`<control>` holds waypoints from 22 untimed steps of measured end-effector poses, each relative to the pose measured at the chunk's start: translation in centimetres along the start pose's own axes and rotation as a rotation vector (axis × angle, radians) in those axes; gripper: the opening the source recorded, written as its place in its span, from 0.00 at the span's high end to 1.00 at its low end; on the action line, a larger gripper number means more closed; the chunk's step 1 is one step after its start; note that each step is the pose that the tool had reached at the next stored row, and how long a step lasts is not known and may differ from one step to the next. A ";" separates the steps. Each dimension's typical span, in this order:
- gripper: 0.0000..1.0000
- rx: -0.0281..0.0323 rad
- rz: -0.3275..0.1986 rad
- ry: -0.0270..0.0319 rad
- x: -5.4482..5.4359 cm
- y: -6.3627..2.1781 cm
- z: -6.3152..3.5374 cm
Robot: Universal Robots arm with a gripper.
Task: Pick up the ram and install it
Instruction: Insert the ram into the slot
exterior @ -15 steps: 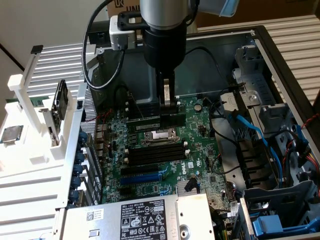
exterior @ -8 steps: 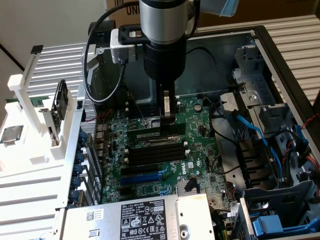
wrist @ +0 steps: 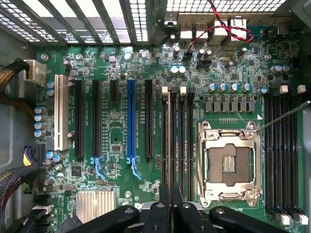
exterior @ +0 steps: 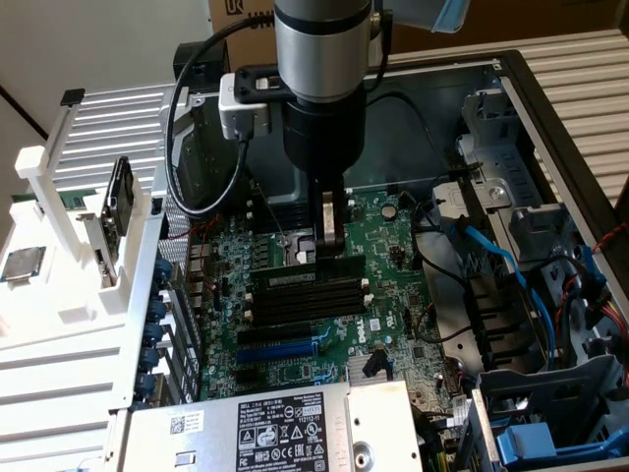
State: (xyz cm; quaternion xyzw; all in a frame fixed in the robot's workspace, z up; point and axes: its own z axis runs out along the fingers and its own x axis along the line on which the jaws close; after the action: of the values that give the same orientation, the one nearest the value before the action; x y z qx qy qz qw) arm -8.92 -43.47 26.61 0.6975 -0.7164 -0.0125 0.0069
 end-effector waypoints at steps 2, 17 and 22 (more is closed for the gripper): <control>0.88 0.0003 0.000 -0.0003 0.0 -0.01 0.13; 0.88 0.0016 -0.003 -0.0001 0.0 0.14 0.63; 0.88 0.0018 -0.002 0.0006 -0.2 0.18 0.78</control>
State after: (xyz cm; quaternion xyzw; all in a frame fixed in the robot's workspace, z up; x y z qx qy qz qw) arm -9.12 -43.31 25.84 0.6983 -0.7156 -0.0116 0.0065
